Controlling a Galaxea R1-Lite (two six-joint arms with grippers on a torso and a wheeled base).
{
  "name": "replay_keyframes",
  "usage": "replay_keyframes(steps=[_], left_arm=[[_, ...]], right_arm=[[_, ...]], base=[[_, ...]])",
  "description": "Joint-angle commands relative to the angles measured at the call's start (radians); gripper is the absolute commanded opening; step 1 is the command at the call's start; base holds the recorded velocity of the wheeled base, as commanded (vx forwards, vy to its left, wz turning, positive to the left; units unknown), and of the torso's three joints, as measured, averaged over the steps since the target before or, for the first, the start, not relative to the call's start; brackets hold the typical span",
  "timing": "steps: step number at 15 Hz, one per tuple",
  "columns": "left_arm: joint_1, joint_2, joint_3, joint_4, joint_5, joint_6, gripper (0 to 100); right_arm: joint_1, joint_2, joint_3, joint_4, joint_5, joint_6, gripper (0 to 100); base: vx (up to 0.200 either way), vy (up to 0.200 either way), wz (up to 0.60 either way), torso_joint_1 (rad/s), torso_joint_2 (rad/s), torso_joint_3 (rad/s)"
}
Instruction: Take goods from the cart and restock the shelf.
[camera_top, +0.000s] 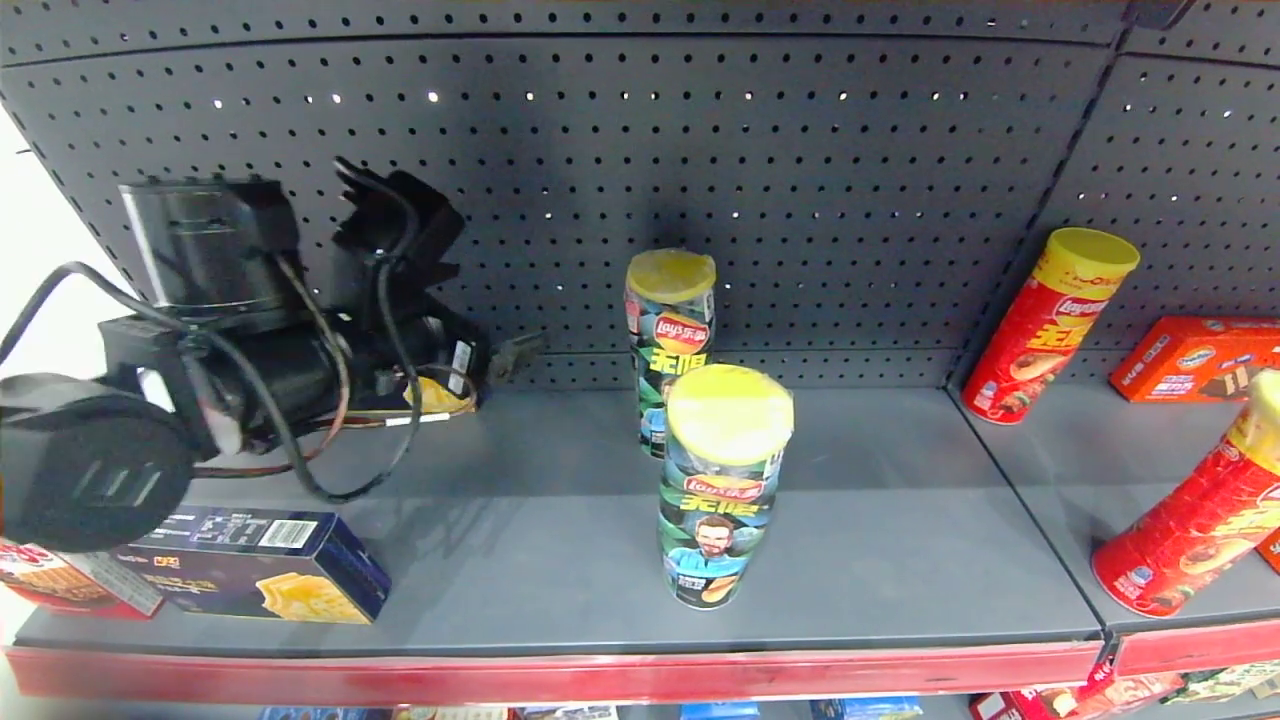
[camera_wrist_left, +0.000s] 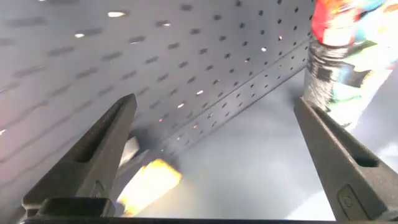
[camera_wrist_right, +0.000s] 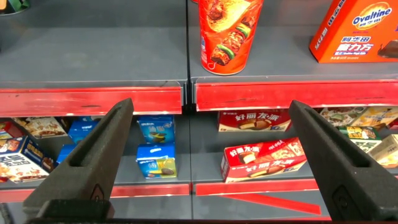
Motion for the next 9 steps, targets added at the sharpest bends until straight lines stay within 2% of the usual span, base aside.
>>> replay_keyframes(steps=[1, 3, 5, 7, 9], left_arm=[[0.006, -0.287, 0.203, -0.015, 0.05, -0.028, 100], [0.012, -0.425, 0.332, -0.013, 0.078, -0.067, 100], [0.033, -0.562, 0.476, -0.013, 0.076, -0.109, 100], [0.058, -0.666, 0.573, -0.015, 0.071, -0.146, 100], [0.062, -0.717, 0.623, -0.015, 0.073, -0.166, 100]], right_arm=[[0.001, 0.0, 0.0, 0.0, 0.0, 0.0, 100], [0.001, 0.0, 0.0, 0.0, 0.0, 0.0, 100], [0.001, 0.002, 0.0, 0.0, 0.025, -0.003, 100], [0.001, 0.002, 0.0, 0.0, 0.026, -0.002, 100], [0.008, 0.005, -0.002, 0.0, 0.046, -0.002, 100]], base=[[0.0, 0.0, 0.0, 0.0, 0.0, 0.0], [0.0, 0.0, 0.0, 0.0, 0.0, 0.0], [0.0, 0.0, 0.0, 0.0, 0.0, 0.0], [0.0, 0.0, 0.0, 0.0, 0.0, 0.0], [0.0, 0.0, 0.0, 0.0, 0.0, 0.0]])
